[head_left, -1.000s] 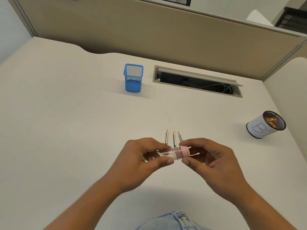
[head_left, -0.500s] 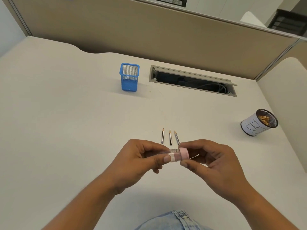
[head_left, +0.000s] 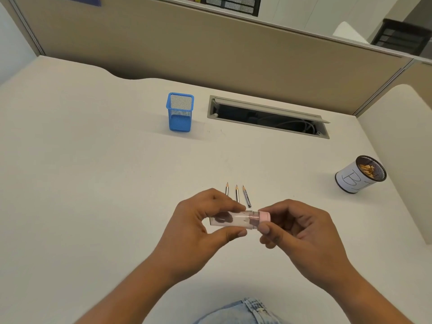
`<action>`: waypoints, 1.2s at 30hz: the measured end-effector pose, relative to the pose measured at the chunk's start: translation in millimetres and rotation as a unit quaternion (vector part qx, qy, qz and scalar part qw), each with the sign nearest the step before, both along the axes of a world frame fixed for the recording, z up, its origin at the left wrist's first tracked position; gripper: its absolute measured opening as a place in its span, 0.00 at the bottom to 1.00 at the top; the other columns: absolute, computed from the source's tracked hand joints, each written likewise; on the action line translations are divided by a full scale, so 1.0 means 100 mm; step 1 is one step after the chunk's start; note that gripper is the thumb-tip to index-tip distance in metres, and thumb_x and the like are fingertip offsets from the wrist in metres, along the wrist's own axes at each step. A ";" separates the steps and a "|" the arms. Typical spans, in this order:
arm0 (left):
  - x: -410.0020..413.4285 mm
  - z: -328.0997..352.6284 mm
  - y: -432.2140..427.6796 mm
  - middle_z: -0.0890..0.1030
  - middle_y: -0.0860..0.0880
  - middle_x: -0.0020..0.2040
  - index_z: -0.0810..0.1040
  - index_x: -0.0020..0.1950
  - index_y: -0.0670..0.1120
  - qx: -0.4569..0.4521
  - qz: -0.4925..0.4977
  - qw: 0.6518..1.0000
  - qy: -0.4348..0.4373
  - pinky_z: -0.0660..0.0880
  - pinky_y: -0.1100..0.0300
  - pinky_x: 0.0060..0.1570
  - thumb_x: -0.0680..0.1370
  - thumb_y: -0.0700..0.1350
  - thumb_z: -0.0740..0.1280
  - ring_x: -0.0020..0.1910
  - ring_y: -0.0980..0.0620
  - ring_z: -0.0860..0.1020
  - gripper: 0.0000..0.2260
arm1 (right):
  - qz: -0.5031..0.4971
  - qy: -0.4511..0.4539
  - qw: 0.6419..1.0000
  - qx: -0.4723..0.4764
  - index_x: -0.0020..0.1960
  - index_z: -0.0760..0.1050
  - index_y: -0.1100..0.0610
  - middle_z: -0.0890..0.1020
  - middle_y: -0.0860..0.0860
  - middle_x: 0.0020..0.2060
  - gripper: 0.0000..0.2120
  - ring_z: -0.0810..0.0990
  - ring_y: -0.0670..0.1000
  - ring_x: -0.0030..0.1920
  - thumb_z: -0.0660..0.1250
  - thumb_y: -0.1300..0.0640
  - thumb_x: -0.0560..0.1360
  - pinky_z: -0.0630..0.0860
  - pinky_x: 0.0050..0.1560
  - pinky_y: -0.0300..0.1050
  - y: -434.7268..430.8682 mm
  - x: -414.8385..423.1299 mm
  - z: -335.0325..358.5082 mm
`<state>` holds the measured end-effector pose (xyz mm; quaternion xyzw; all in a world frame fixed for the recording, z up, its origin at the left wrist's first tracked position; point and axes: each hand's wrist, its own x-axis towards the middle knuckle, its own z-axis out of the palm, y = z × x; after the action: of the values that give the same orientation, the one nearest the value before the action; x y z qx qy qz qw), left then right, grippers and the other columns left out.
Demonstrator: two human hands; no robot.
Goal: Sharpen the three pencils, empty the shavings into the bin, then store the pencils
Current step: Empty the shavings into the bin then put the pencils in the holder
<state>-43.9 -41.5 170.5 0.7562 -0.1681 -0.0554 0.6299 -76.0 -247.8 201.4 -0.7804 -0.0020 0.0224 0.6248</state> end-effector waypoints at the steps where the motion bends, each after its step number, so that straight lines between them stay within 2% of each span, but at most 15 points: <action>1: 0.00 0.01 0.00 0.82 0.57 0.47 0.85 0.50 0.54 0.011 0.003 1.000 -0.019 0.75 0.67 0.46 0.69 0.45 0.77 0.45 0.53 0.81 0.11 | -0.002 0.006 1.000 0.002 0.45 0.85 0.52 0.86 0.54 0.33 0.10 0.83 0.51 0.30 0.77 0.48 0.67 0.79 0.32 0.38 0.00 0.00 -0.01; 4: -0.01 0.03 -0.01 0.81 0.58 0.47 0.85 0.50 0.55 0.044 0.003 0.997 -0.060 0.73 0.67 0.46 0.69 0.42 0.78 0.48 0.54 0.80 0.12 | 0.004 0.021 1.000 -0.008 0.45 0.85 0.52 0.86 0.54 0.35 0.10 0.83 0.51 0.32 0.78 0.49 0.67 0.79 0.33 0.40 0.01 -0.02 -0.03; 7: -0.02 0.02 -0.02 0.80 0.58 0.47 0.84 0.50 0.56 0.047 0.008 0.998 -0.045 0.73 0.68 0.44 0.69 0.43 0.79 0.47 0.53 0.80 0.13 | 0.018 0.022 0.999 -0.021 0.51 0.85 0.50 0.87 0.52 0.44 0.13 0.84 0.48 0.39 0.79 0.51 0.67 0.79 0.38 0.37 -0.01 -0.03 -0.03; 10: -0.03 -0.01 -0.01 0.81 0.57 0.47 0.85 0.50 0.55 0.025 0.018 0.999 -0.009 0.75 0.66 0.43 0.69 0.46 0.79 0.45 0.52 0.81 0.11 | 0.025 0.018 0.999 -0.008 0.56 0.82 0.48 0.86 0.52 0.49 0.18 0.85 0.51 0.45 0.77 0.58 0.67 0.79 0.41 0.36 -0.07 -0.04 -0.01; 12: -0.02 -0.02 -0.02 0.83 0.57 0.46 0.86 0.50 0.54 0.015 0.016 1.000 0.004 0.76 0.64 0.45 0.69 0.47 0.79 0.44 0.52 0.82 0.11 | 0.030 0.011 0.999 -0.025 0.55 0.83 0.47 0.87 0.51 0.48 0.17 0.85 0.50 0.43 0.77 0.61 0.69 0.79 0.40 0.35 -0.10 -0.04 -0.01; 15: -0.04 -0.01 -0.05 0.84 0.57 0.44 0.86 0.50 0.55 0.006 0.017 1.000 0.024 0.79 0.52 0.44 0.68 0.51 0.78 0.45 0.53 0.82 0.12 | 0.021 0.007 0.999 -0.025 0.51 0.85 0.47 0.88 0.50 0.44 0.13 0.85 0.48 0.40 0.78 0.57 0.68 0.79 0.40 0.35 -0.09 -0.04 0.00; 17: -0.06 -0.03 -0.08 0.84 0.56 0.43 0.86 0.50 0.55 -0.004 0.026 0.999 0.023 0.78 0.49 0.43 0.67 0.53 0.77 0.45 0.52 0.82 0.12 | 0.012 0.008 1.000 -0.027 0.51 0.85 0.47 0.88 0.50 0.43 0.13 0.84 0.48 0.38 0.77 0.56 0.67 0.79 0.39 0.36 -0.09 -0.04 0.00; 22: -0.08 -0.07 -0.09 0.84 0.56 0.41 0.86 0.49 0.55 -0.014 0.033 0.999 0.010 0.78 0.57 0.42 0.66 0.52 0.78 0.43 0.52 0.82 0.13 | 0.037 -0.015 0.997 -0.062 0.50 0.86 0.50 0.87 0.50 0.44 0.11 0.84 0.49 0.41 0.76 0.55 0.67 0.79 0.42 0.35 -0.10 -0.04 0.01; 26: -0.06 -0.11 -0.10 0.84 0.56 0.41 0.86 0.49 0.55 -0.010 0.029 1.000 0.006 0.77 0.60 0.40 0.66 0.52 0.79 0.43 0.53 0.82 0.12 | 0.052 -0.032 0.992 -0.110 0.51 0.85 0.52 0.86 0.49 0.43 0.11 0.84 0.51 0.42 0.76 0.60 0.70 0.78 0.42 0.33 -0.13 -0.02 -0.01; 31: -0.03 -0.14 -0.10 0.83 0.59 0.41 0.87 0.48 0.53 0.012 0.037 0.999 -0.009 0.72 0.72 0.41 0.66 0.52 0.77 0.42 0.56 0.81 0.12 | 0.059 -0.030 0.990 -0.121 0.53 0.85 0.51 0.86 0.49 0.45 0.13 0.84 0.53 0.44 0.77 0.63 0.71 0.80 0.43 0.36 -0.16 0.01 -0.13; 36: 0.03 -0.20 -0.16 0.82 0.59 0.43 0.86 0.50 0.56 0.076 0.039 0.996 -0.041 0.74 0.69 0.38 0.68 0.48 0.79 0.43 0.55 0.81 0.12 | 0.066 -0.020 0.990 -0.121 0.53 0.82 0.49 0.86 0.47 0.47 0.15 0.85 0.53 0.48 0.76 0.65 0.71 0.82 0.45 0.40 -0.21 0.08 -0.27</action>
<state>-40.4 -57.5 151.0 0.8093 -0.1596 -0.0122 0.5652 -68.0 -268.9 174.7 -0.8486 -0.0628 0.0480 0.5231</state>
